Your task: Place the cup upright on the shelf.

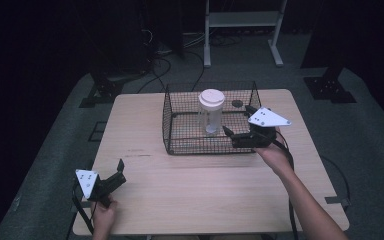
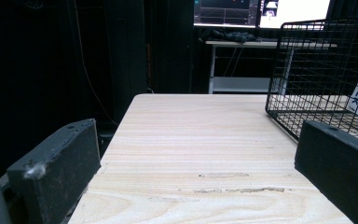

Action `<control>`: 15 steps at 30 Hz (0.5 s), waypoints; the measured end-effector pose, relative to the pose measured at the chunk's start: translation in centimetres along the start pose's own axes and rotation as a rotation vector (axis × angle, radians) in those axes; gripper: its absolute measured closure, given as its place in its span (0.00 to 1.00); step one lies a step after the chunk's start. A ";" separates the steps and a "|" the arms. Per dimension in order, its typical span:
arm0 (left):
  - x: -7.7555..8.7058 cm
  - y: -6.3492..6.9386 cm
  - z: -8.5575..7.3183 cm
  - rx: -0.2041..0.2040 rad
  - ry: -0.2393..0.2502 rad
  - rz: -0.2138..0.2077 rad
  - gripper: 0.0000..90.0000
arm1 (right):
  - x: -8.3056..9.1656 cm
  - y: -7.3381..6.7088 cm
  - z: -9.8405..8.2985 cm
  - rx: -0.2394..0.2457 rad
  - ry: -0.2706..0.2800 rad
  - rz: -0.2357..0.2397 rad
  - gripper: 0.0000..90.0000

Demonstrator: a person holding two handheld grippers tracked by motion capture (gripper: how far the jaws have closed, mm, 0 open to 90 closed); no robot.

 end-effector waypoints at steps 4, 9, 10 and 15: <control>0.0 0.0 0.0 -0.002 -0.001 0.000 0.00 | 0.6 -0.5 -0.5 0.000 -0.006 0.009 0.03; 0.0 0.0 0.0 -0.005 -0.002 0.002 0.00 | 1.1 -0.7 -1.2 -0.008 -0.012 0.012 0.03; 0.0 0.0 0.0 -0.005 -0.002 0.002 0.00 | 1.2 -0.7 -1.4 -0.011 -0.014 0.012 0.03; 0.0 0.0 0.0 -0.006 -0.003 0.002 0.00 | 1.7 -0.9 -2.4 -0.019 -0.024 0.014 0.03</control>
Point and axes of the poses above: each handheld gripper's, and its own axes: x roughly backward along the jaws, z roughly out of its top, y roughly to its right, the point moved 8 cm from there along -x, roughly forward along the jaws, and after that the axes turned 12 degrees about x, right-handed, at the moved point
